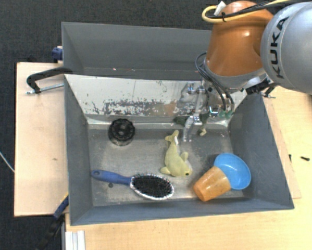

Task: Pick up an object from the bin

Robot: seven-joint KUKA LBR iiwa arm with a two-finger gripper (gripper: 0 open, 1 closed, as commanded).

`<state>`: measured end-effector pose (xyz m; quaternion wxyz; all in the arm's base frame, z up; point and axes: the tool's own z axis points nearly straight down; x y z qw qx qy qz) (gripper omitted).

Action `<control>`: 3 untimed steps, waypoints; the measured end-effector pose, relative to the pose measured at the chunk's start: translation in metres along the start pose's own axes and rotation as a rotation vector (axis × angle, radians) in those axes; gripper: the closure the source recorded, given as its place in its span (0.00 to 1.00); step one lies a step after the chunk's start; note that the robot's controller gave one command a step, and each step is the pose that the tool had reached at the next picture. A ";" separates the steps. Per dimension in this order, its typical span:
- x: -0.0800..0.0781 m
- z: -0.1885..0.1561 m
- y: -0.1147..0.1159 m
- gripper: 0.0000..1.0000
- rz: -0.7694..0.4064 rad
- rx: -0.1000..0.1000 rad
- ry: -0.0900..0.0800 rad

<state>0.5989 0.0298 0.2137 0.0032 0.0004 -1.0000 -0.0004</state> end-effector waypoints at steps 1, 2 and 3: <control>0.015 0.135 -0.001 0.00 -0.168 0.000 -0.010; 0.015 0.133 0.000 1.00 -0.169 -0.001 -0.006; 0.000 -0.032 -0.001 1.00 -0.158 0.001 -0.023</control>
Offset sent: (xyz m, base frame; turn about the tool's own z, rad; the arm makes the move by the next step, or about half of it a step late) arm -0.0178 -0.0018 -0.1377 -0.1689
